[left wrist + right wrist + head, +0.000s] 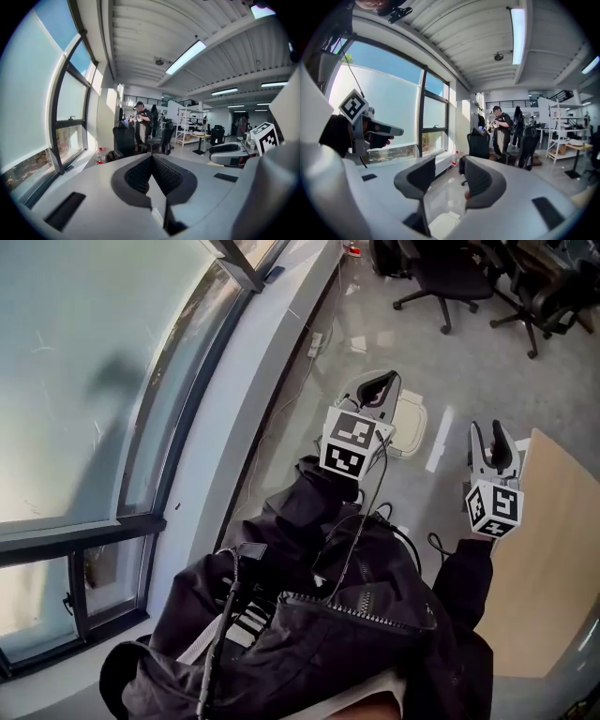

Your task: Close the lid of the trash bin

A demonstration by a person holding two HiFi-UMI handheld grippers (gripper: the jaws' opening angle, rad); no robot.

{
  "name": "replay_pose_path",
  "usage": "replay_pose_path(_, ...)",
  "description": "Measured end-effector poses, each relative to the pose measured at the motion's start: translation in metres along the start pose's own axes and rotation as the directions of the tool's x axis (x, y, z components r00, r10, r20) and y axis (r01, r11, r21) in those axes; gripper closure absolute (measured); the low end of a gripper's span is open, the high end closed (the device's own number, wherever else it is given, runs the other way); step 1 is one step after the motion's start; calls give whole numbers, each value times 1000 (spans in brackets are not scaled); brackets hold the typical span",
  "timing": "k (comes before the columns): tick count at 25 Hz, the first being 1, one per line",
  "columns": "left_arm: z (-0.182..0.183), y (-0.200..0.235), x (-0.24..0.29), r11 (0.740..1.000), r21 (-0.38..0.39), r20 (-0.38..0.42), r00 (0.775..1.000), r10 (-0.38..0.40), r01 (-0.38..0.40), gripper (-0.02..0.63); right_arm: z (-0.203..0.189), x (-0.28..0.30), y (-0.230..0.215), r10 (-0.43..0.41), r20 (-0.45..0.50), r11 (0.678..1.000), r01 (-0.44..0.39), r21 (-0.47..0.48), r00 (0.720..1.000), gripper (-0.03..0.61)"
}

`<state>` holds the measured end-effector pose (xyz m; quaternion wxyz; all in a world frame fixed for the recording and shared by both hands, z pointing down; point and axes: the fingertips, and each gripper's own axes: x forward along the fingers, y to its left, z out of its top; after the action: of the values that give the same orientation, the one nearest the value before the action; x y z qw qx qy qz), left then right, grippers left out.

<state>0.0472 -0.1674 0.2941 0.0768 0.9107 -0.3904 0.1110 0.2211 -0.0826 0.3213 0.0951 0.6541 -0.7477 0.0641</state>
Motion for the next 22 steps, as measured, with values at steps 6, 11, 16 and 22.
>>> replay_pose_path(6,58,-13,-17,999,46,110,994,-19,14,614,75,-38,22,29,155,998,-21,-51,987,403)
replay_pose_path(11,77,-11,-35,998,59,161,987,-16,7,614,104,-59,42,40,215,995,-20,-94,976,425)
replay_pose_path(16,93,-9,-46,999,44,198,980,-10,1,614,122,-70,37,-50,228,996,65,-58,972,497)
replay_pose_path(22,96,-17,-49,999,40,214,977,-20,12,614,119,-71,33,-115,217,993,114,14,969,572)
